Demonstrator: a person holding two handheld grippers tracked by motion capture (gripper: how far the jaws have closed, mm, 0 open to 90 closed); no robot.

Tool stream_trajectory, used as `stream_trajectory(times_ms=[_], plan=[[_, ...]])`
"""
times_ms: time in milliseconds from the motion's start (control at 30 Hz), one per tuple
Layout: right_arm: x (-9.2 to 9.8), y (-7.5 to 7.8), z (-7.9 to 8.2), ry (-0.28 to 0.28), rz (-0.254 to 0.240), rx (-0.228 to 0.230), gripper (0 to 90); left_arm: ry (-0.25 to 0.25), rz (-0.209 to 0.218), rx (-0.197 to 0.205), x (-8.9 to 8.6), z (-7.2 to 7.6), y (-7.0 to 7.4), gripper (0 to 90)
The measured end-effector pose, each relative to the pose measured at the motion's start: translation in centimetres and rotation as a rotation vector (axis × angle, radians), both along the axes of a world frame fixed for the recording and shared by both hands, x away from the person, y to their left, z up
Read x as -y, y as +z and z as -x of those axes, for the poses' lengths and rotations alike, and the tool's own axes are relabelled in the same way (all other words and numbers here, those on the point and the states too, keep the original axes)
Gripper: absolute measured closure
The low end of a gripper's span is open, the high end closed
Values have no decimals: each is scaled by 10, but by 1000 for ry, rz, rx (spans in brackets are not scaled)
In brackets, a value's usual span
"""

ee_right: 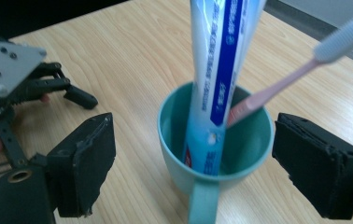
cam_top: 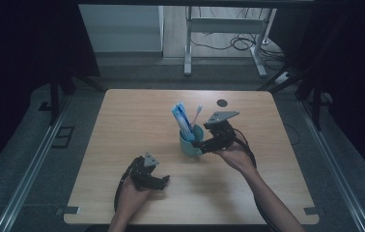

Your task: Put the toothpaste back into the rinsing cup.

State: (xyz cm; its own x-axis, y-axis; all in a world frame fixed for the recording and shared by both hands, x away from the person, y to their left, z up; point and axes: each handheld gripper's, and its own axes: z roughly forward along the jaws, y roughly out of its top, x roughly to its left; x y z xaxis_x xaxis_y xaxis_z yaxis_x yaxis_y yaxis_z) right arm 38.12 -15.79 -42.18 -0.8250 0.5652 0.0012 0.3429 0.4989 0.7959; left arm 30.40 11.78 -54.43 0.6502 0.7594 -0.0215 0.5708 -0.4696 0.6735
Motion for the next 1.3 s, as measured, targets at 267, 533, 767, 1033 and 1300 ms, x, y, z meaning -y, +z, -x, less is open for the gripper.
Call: stream_trajectory(times_ms=[267,533,767,1033,1300], plan=[[18,-3,7,-16,16,7,114,0,0,0,0,0,0,55],[40,-6,15,-48,11,8,96,0,-1,0,0,0,0,55],[57,-9,24,-73,23,9,78,-2,-2,0,0,0,0,55],[79,-10,36,-104,38,12,62,0,1,1,0,0,0,55],[105,-13,46,-149,43,6,52,4,2,1,0,0,0,56]])
